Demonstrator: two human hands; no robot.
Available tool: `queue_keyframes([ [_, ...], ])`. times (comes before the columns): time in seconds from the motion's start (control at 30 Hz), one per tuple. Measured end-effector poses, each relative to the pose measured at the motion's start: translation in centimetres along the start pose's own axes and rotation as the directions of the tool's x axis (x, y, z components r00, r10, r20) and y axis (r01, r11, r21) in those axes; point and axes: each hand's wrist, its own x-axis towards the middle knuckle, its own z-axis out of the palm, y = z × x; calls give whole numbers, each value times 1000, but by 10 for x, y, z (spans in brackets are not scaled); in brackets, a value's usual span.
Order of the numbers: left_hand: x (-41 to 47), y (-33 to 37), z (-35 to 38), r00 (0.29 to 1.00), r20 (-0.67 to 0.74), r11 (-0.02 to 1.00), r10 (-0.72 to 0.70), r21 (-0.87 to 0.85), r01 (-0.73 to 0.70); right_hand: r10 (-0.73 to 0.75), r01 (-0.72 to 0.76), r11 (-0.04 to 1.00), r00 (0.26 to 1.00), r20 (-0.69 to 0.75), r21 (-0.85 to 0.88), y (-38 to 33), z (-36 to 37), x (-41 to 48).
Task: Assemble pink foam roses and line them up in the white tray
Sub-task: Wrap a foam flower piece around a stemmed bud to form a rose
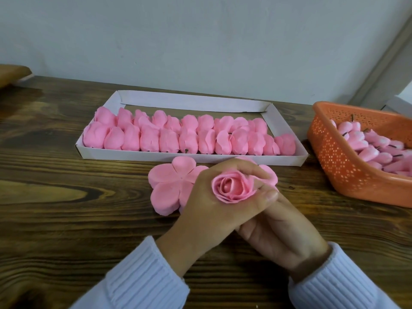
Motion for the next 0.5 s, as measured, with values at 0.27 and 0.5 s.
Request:
queue_keyframes([
  [0.27,0,-3,-2,997,-31,997,-69,-32,68,82,-82,996,996,24,31,2,-1,3],
  [0.5,0,-5,-2,996,-61,997,-57,-46,55,3,-9,996,998,66,85,-2,0,1],
])
